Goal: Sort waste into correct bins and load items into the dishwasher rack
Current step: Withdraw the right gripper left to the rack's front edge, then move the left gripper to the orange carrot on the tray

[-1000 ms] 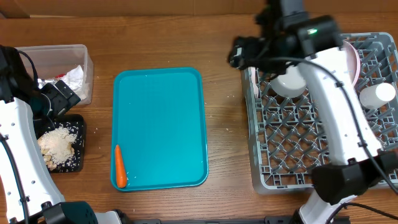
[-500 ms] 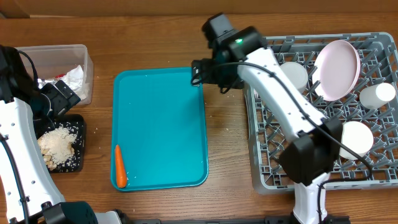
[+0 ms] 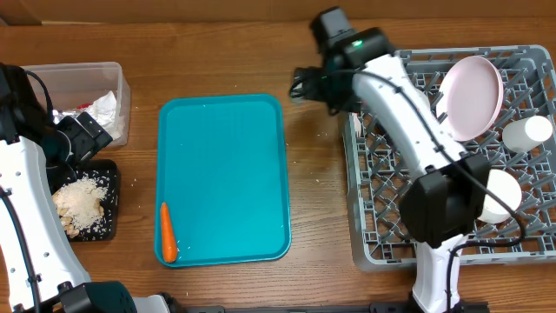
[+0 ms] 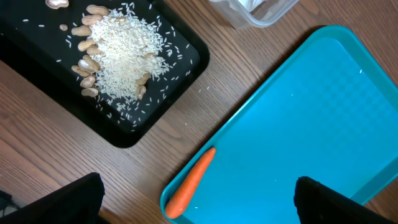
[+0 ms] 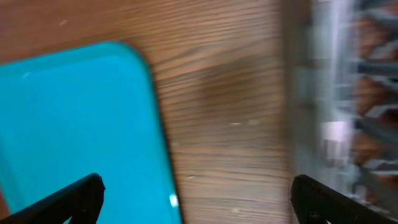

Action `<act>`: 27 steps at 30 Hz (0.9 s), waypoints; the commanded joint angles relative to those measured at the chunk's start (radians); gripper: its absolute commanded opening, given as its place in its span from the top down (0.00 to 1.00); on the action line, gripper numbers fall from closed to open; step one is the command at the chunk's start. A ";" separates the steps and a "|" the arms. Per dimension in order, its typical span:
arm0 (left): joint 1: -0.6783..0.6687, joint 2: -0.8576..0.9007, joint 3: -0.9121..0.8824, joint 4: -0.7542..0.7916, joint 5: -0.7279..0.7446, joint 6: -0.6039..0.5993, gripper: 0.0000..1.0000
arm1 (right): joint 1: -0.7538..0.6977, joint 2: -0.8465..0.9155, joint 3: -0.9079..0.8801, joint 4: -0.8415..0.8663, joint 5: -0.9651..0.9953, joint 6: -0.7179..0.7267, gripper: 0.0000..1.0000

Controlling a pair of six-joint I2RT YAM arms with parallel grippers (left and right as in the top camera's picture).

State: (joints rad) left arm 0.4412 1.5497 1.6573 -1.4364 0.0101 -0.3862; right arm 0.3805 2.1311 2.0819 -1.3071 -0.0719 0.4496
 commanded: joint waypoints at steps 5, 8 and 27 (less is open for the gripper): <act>0.003 0.000 -0.001 0.001 -0.011 -0.006 0.00 | -0.045 -0.010 0.012 -0.003 0.000 0.008 0.00; 0.003 0.000 -0.001 0.001 -0.011 -0.007 0.00 | -0.044 -0.010 0.012 -0.003 0.000 0.008 0.00; 0.003 0.000 -0.001 0.001 -0.011 -0.006 0.00 | -0.044 -0.010 0.012 -0.003 0.000 0.008 0.00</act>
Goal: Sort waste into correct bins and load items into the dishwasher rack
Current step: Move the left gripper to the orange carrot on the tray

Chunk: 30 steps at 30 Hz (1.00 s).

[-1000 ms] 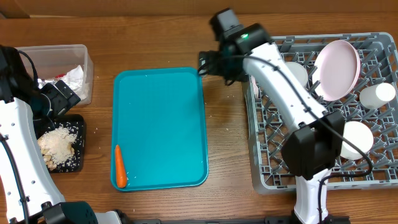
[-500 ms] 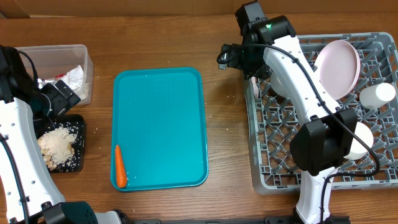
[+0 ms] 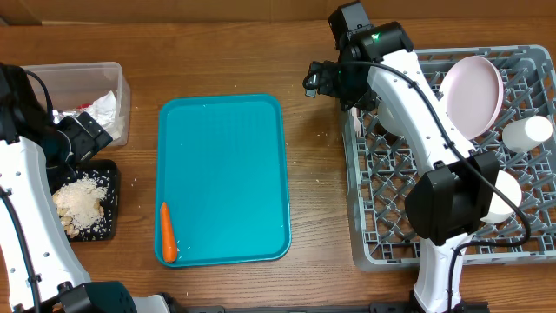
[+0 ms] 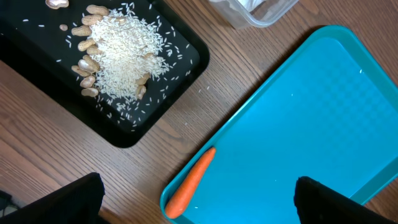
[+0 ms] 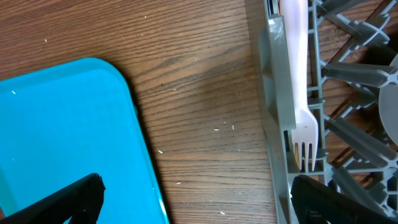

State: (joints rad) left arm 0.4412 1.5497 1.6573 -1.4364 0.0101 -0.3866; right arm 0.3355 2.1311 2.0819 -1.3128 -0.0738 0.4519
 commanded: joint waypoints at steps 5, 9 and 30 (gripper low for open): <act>0.003 0.000 -0.001 0.009 -0.011 -0.006 0.00 | 0.001 -0.010 0.012 0.003 0.002 0.005 0.00; 0.003 0.000 -0.001 0.015 -0.037 0.010 0.00 | 0.001 -0.010 0.012 0.003 0.002 0.006 0.00; -0.019 0.000 -0.006 -0.080 0.318 0.070 0.00 | 0.001 -0.010 0.012 0.003 0.002 0.006 0.00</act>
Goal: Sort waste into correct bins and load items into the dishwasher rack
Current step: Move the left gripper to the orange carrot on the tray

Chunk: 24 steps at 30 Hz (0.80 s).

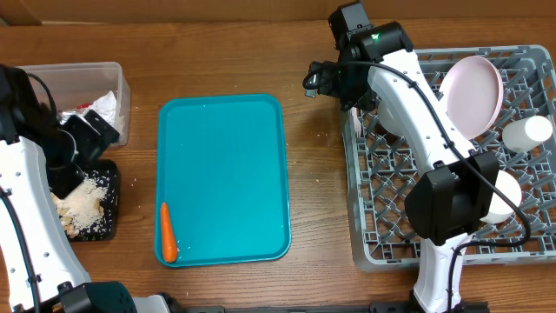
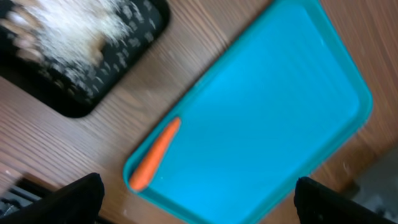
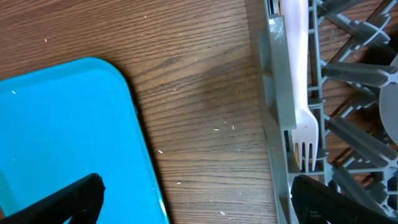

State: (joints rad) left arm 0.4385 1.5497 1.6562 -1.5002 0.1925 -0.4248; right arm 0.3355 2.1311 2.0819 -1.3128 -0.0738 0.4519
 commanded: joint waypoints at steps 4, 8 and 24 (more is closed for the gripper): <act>-0.073 0.000 -0.007 -0.101 0.103 0.208 0.00 | 0.001 -0.010 0.012 0.003 0.002 0.006 0.00; -0.135 -0.001 -0.013 -0.134 0.002 0.171 0.00 | 0.001 -0.010 0.012 0.003 0.002 0.006 0.00; -0.197 0.000 -0.430 0.160 -0.233 -0.064 0.00 | 0.001 -0.010 0.012 0.003 0.002 0.006 0.00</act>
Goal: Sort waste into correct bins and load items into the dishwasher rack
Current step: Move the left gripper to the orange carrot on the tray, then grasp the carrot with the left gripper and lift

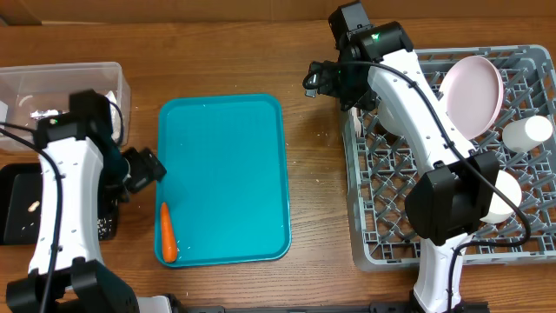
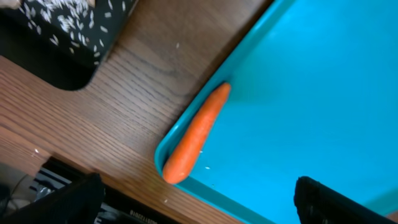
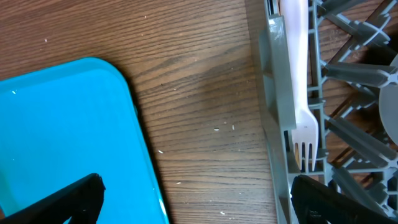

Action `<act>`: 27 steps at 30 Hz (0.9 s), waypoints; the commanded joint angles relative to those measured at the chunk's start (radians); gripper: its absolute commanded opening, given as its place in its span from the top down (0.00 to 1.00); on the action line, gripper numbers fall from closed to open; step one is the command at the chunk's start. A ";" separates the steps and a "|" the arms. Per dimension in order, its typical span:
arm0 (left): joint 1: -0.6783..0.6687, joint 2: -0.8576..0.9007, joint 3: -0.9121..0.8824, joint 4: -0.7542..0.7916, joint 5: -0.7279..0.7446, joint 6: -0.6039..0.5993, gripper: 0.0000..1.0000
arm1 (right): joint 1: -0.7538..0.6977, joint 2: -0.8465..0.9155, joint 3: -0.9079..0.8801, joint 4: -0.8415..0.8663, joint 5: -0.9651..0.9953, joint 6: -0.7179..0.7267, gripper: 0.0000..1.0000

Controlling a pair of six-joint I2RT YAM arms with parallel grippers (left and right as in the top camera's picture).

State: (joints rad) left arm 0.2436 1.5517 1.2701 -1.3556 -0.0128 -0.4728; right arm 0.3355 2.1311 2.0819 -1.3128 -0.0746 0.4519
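Observation:
An orange carrot (image 1: 168, 233) (image 2: 196, 134) lies inside the front left corner of the teal tray (image 1: 224, 165) (image 2: 311, 93). My left gripper (image 1: 142, 169) (image 2: 199, 202) hovers at the tray's left edge, a little behind the carrot, open with nothing between its fingers. My right gripper (image 1: 325, 80) (image 3: 196, 199) is open and empty over bare wood at the far left corner of the grey dishwasher rack (image 1: 408, 187) (image 3: 277, 112). A white plastic fork (image 3: 298, 81) lies along the rack's left rim.
The rack holds a pink plate (image 1: 473, 94) and two white cups (image 1: 527, 132) (image 1: 502, 196). A black bin with rice (image 1: 17, 213) (image 2: 56, 37) sits left of the tray, a clear container (image 1: 61, 83) behind it. The front table edge is near the carrot.
My left arm has moved right from over the black bin to the tray's left edge, and its camera now sees the carrot closer. The right arm has not moved.
At first my left gripper hung open over the black bin while the right one was in motion beside the rack. Then the right gripper stood still at the rack's corner by the fork. After that the left view shifted toward the tray, and now it is near the carrot.

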 commanded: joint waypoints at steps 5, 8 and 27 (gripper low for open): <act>-0.008 -0.002 -0.106 0.103 0.117 0.050 0.00 | 0.001 -0.010 0.012 0.003 0.003 0.006 0.00; -0.031 -0.002 -0.143 0.161 0.170 0.050 0.00 | 0.001 -0.010 0.012 0.003 0.003 0.006 0.00; -0.087 -0.002 -0.439 0.415 0.103 -0.047 0.00 | 0.001 -0.010 0.012 0.003 0.003 0.006 0.00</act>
State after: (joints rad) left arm 0.1547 1.5517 0.8516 -0.9497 0.0795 -0.5194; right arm 0.3355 2.1311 2.0819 -1.3128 -0.0738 0.4522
